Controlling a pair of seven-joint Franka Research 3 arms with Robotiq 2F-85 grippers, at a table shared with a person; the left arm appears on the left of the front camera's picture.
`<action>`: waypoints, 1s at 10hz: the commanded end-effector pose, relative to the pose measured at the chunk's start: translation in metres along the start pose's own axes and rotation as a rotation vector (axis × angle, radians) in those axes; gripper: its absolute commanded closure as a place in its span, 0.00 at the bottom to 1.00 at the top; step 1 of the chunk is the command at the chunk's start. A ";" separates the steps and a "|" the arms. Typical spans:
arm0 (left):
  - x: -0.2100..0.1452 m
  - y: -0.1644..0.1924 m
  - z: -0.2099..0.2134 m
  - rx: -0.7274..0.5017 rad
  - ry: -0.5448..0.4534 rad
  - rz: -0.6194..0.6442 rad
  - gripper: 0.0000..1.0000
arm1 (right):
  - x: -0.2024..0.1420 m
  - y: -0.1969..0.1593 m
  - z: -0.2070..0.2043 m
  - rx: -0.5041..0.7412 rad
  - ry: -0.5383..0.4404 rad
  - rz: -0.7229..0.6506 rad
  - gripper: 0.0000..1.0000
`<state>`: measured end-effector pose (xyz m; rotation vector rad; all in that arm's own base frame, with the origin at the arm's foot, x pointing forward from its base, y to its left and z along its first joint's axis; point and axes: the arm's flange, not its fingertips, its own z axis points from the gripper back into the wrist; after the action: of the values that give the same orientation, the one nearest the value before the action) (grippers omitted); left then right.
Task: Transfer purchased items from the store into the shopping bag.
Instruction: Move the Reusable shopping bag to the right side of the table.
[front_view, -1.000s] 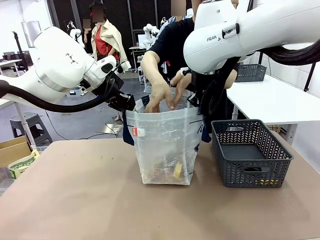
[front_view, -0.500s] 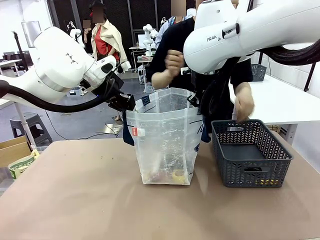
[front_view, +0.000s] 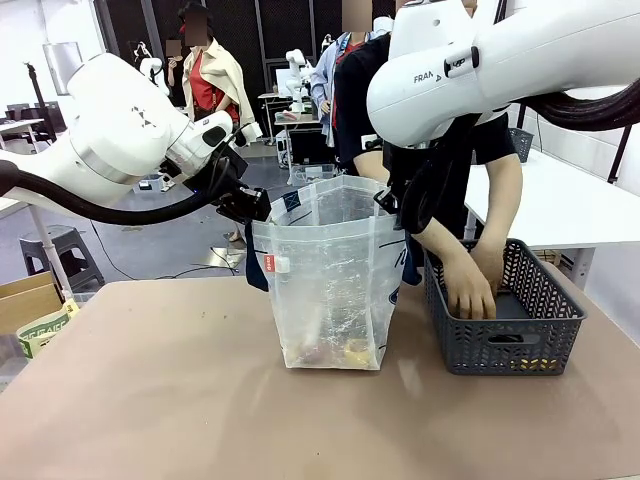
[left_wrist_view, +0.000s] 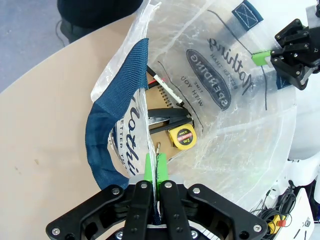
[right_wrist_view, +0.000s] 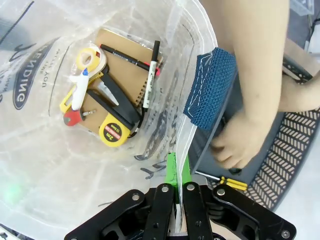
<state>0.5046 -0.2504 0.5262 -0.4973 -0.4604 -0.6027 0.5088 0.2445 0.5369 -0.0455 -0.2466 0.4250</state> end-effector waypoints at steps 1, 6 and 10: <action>0.001 0.000 0.003 0.005 -0.010 -0.001 1.00 | 0.000 -0.002 0.000 -0.001 0.003 -0.006 1.00; 0.001 0.000 0.003 0.005 -0.010 -0.001 1.00 | 0.000 -0.002 0.000 -0.001 0.003 -0.006 1.00; 0.001 0.000 0.003 0.005 -0.010 -0.001 1.00 | 0.000 -0.002 0.000 -0.001 0.003 -0.006 1.00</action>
<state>0.5046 -0.2504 0.5262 -0.4973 -0.4604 -0.6027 0.5088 0.2445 0.5369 -0.0455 -0.2466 0.4250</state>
